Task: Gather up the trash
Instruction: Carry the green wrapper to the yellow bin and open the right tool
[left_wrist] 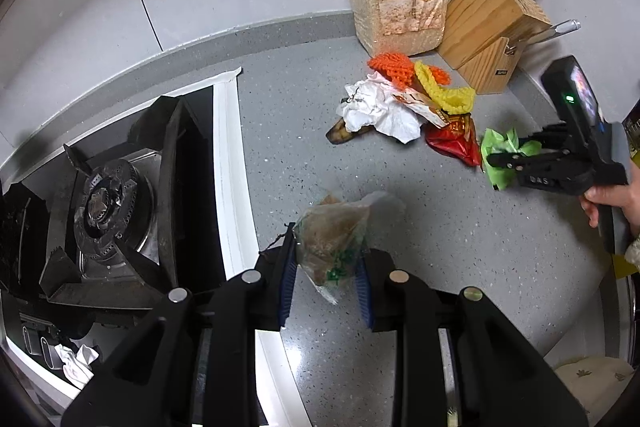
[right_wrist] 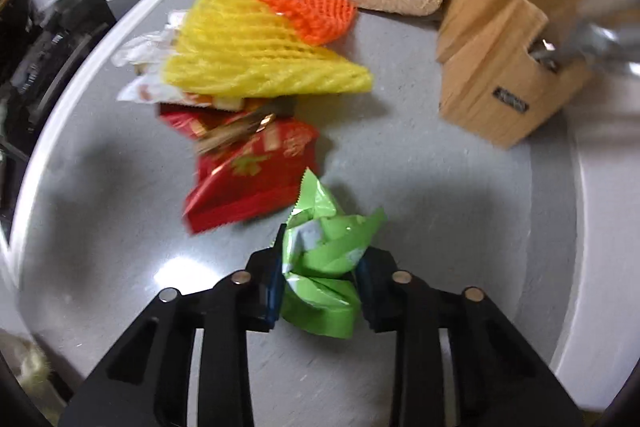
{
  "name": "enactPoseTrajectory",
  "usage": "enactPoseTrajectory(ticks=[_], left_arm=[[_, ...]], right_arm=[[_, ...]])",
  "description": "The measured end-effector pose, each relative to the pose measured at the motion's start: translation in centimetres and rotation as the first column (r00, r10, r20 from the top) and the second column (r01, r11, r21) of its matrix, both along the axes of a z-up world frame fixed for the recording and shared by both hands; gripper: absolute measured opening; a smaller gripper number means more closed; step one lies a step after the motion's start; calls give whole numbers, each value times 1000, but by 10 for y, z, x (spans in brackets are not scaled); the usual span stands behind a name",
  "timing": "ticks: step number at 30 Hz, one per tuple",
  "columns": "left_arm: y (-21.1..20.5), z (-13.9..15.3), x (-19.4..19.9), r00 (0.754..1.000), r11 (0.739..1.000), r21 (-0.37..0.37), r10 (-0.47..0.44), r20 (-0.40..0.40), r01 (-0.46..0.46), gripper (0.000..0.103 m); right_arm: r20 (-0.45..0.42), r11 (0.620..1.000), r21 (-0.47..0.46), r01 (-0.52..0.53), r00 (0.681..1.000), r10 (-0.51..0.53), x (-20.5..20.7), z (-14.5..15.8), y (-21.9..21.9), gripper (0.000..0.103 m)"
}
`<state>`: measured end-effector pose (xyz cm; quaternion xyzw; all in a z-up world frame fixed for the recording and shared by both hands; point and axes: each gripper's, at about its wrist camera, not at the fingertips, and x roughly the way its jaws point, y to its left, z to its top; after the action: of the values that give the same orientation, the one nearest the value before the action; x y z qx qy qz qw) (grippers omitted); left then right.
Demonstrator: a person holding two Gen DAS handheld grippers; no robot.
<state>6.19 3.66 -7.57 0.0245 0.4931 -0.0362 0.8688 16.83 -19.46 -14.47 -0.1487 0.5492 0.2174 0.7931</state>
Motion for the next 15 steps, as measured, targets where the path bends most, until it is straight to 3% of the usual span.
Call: enactPoseTrajectory(ticks=[4,8,9,11,12,15], left_arm=[[1,1,-1,1000,1000,-9,-5,7,5,27],[0,6,-3,1000,1000,-5,-21,22,21,27],[-2,10,-4,999,1000,2,-28,34,27,27],[-6,15,-6,997,999,-9,-52,48,53,27],[-9,17,-6,996,997,-24,-70,50,72,27],[-22,20,-3,990,990,-50,-130,59,133,27]], right_arm=[[4,994,109,25,1000,-26,-38,29,-11,26],[122,961,270,55,988,-91,-94,117,-28,26],[180,949,308,74,974,-135,-114,153,-42,26],[310,928,345,137,917,-251,-152,222,-83,26],[357,927,332,176,886,-296,-161,243,-97,26],[482,883,274,381,740,-469,-192,293,-167,26]])
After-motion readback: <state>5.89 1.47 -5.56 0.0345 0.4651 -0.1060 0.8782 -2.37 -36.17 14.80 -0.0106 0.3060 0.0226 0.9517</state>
